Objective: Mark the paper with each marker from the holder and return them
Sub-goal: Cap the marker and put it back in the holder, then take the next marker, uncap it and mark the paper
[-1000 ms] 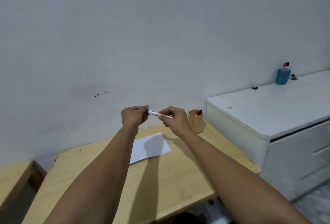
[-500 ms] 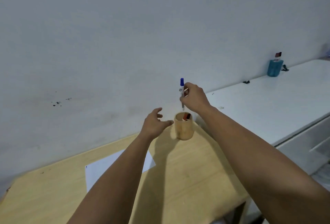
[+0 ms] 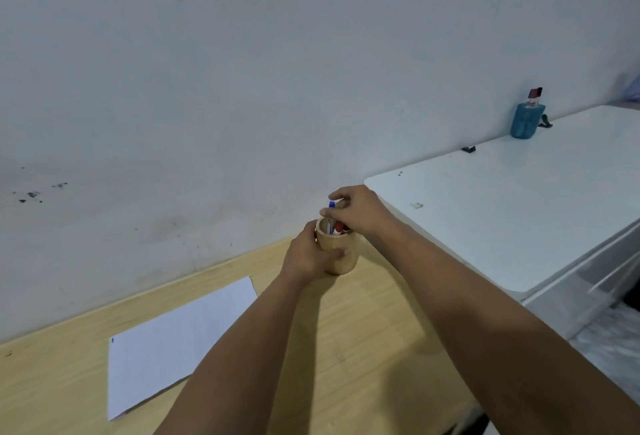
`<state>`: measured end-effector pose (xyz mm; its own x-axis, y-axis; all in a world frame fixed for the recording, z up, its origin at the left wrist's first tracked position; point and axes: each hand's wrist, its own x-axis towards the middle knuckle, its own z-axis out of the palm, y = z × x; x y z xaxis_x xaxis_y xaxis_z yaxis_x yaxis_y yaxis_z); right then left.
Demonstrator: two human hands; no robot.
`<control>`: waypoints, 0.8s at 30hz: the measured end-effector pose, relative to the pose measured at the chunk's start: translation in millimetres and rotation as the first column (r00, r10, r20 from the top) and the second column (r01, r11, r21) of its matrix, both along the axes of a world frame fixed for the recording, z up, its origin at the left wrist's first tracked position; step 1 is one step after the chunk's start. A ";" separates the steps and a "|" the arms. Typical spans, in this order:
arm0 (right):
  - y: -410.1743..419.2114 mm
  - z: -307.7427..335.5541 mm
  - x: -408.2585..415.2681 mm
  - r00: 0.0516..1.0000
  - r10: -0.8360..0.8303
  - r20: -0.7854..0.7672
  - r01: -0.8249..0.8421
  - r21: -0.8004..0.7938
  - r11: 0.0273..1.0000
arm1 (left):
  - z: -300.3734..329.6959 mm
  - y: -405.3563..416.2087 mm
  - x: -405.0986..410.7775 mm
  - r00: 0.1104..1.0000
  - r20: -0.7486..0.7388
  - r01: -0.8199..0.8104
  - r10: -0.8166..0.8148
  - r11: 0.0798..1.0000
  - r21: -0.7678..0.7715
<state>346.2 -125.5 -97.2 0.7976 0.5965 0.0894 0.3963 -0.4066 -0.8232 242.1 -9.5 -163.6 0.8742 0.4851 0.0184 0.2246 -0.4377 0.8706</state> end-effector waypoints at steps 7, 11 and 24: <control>-32.6 6.1 -0.6 0.995 -0.037 0.094 0.030 0.071 0.997 | 3.1 -2.8 -7.6 1.000 0.006 0.008 -0.008 1.000 -0.018; -44.3 2.1 -7.6 0.992 0.082 0.099 -0.079 -0.042 0.996 | 5.0 -6.0 -10.7 1.000 -0.016 -0.013 0.013 1.000 -0.011; -33.1 -12.8 -17.2 0.983 0.050 0.178 -0.030 -0.113 0.993 | 4.1 -8.1 -10.1 0.999 -0.031 -0.033 0.034 0.999 0.042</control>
<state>329.0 -158.5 -110.0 0.7496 0.6417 0.1622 0.5522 -0.4711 -0.6879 232.0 -17.6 -159.4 0.8578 0.5138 0.0119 0.2668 -0.4650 0.8442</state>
